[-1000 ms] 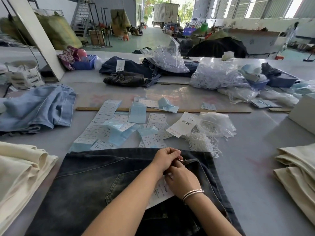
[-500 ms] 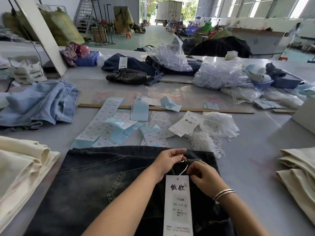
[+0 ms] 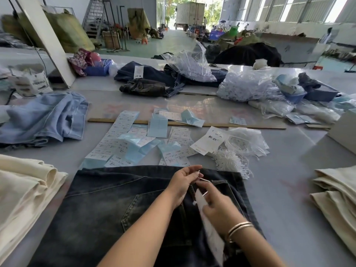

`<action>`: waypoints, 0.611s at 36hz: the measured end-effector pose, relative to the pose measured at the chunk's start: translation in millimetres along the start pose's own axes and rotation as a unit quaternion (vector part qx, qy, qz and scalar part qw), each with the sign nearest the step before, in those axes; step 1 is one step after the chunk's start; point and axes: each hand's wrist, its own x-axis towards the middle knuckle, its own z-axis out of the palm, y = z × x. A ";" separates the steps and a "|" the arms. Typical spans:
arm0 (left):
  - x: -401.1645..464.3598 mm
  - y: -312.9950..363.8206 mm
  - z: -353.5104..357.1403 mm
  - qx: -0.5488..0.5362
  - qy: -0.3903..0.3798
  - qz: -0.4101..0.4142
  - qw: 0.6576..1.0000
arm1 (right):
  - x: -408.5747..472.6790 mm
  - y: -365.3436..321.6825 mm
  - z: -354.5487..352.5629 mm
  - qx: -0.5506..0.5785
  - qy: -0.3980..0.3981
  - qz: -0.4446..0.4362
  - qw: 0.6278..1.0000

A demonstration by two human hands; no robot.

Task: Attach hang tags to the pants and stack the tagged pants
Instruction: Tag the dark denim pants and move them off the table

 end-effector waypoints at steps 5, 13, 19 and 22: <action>-0.2 -6.0 -1.6 -0.056 0.052 0.022 0.997 | -4.9 21.1 -37.9 0.275 0.016 0.049 0.960; -4.3 -7.5 1.5 -0.003 0.057 0.040 0.998 | -1.4 56.3 -39.4 0.044 0.226 0.015 0.973; -7.7 -7.7 2.8 0.048 0.053 0.046 0.996 | 14.0 60.0 -24.7 -0.077 0.217 0.025 0.973; -9.6 -7.4 3.8 0.061 0.045 0.054 0.996 | 21.4 62.7 -21.1 -0.103 0.218 0.062 0.968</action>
